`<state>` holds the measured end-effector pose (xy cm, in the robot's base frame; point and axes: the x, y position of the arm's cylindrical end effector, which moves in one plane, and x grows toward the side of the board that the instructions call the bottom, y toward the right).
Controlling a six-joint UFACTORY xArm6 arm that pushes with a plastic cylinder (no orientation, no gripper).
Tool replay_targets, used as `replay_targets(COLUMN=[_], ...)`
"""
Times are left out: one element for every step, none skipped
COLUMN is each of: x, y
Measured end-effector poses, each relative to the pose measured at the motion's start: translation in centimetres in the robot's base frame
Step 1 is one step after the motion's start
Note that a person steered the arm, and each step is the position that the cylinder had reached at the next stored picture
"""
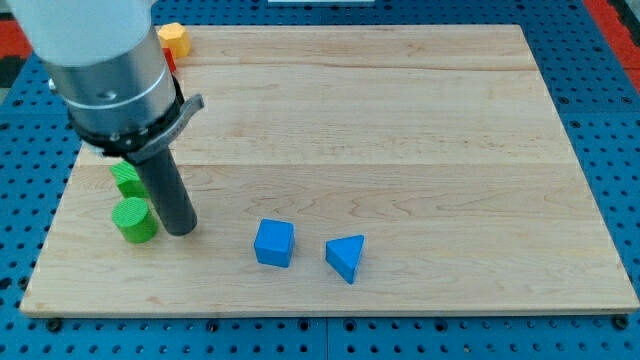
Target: Push the blue cube below the green circle
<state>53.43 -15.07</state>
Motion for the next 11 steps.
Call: replay_targets(x=[0.0,0.0,0.0,-1.0,-2.3,-0.9,1.1,1.8,1.8,3.5,3.6], y=[-1.9,-2.2,-2.8,2.4,9.7,14.7,14.2,11.3,5.7,4.8,0.7])
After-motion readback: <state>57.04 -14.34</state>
